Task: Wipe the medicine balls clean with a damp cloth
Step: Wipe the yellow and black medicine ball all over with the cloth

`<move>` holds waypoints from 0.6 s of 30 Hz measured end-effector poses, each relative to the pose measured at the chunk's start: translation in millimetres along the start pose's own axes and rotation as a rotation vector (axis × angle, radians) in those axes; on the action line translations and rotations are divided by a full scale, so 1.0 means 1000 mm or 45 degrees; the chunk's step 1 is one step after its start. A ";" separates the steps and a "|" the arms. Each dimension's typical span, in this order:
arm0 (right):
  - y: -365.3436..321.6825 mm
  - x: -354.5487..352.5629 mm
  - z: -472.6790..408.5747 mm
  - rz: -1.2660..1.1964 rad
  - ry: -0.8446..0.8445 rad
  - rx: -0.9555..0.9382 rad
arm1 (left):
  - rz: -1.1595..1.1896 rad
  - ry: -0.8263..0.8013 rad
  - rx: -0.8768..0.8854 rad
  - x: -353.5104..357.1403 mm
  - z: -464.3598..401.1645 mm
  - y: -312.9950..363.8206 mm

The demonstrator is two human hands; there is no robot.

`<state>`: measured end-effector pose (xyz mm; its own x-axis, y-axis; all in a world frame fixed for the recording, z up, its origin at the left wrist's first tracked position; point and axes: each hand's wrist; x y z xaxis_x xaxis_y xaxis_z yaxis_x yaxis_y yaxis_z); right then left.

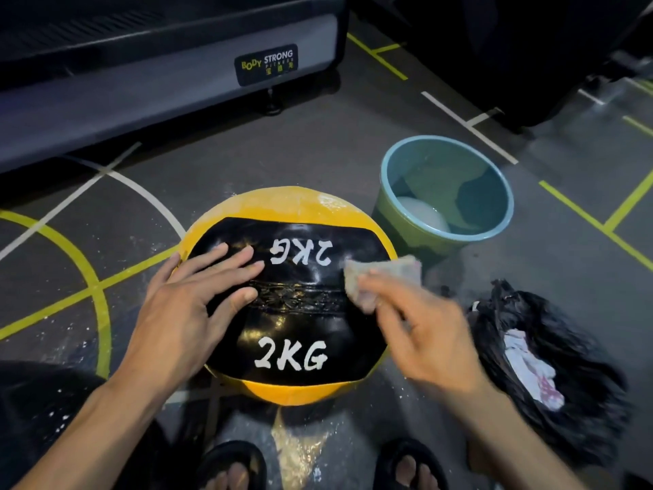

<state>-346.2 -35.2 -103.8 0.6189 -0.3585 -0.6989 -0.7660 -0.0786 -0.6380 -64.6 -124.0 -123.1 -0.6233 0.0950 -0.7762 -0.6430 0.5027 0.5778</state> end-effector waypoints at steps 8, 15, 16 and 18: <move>0.010 -0.045 0.017 0.030 0.219 0.236 | 0.006 -0.007 -0.001 0.002 -0.010 0.000; -0.008 -0.003 0.021 0.088 -0.015 0.032 | -0.018 -0.029 0.011 0.006 -0.016 0.003; -0.006 -0.002 0.028 0.107 -0.091 0.104 | -0.019 -0.035 0.010 0.006 -0.016 0.002; 0.001 -0.011 0.034 0.024 -0.103 0.282 | -0.024 -0.021 0.003 0.006 -0.017 0.003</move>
<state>-347.8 0.6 -107.9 0.6237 -0.2812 -0.7294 -0.7263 0.1365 -0.6737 -77.9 -136.5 -121.1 -0.6037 0.1000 -0.7910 -0.6534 0.5064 0.5627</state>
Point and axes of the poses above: each hand's wrist, its own z-axis away from the middle knuckle, its own x-axis out of the palm, y = z × x, and after that the axes turned 7 degrees about x, right-handed
